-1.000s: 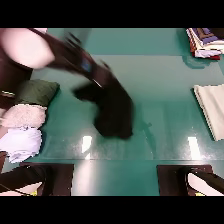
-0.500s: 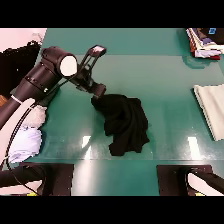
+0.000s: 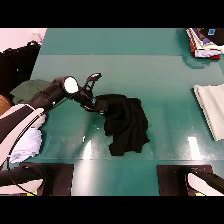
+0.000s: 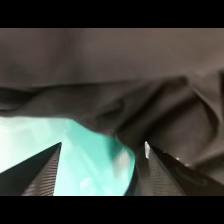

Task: Fold the shirts.

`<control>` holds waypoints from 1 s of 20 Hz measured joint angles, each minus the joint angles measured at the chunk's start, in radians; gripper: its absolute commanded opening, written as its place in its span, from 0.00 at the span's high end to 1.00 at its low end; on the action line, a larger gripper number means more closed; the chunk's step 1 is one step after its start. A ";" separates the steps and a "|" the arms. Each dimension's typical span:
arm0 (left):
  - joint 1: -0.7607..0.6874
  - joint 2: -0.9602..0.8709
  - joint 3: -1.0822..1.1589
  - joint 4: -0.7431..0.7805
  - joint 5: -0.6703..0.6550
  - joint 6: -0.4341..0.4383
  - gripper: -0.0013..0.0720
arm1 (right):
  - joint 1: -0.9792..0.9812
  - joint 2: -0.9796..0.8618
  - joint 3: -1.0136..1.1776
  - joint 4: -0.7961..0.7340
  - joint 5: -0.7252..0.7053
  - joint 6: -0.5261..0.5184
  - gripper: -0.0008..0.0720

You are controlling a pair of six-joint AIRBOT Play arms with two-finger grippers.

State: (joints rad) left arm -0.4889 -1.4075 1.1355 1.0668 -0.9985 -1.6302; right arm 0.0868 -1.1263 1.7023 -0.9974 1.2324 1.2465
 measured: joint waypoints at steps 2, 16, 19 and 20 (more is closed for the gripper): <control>0.002 0.000 -0.031 0.006 0.039 -0.035 0.15 | 0.000 0.000 0.000 0.000 0.005 0.000 0.97; 0.081 -0.028 -0.066 0.073 0.152 -0.148 0.15 | 0.000 0.000 0.000 0.000 0.018 0.000 0.97; 0.083 -0.070 -0.066 -0.001 0.177 -0.120 0.55 | 0.000 0.000 0.000 0.000 0.018 0.000 0.97; 0.083 -0.077 -0.066 -0.020 0.185 -0.108 0.91 | 0.000 0.000 0.000 0.000 0.021 0.000 0.97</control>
State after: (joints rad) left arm -0.4057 -1.4849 1.0691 1.0466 -0.8131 -1.7382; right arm 0.0868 -1.1263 1.7023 -0.9974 1.2533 1.2465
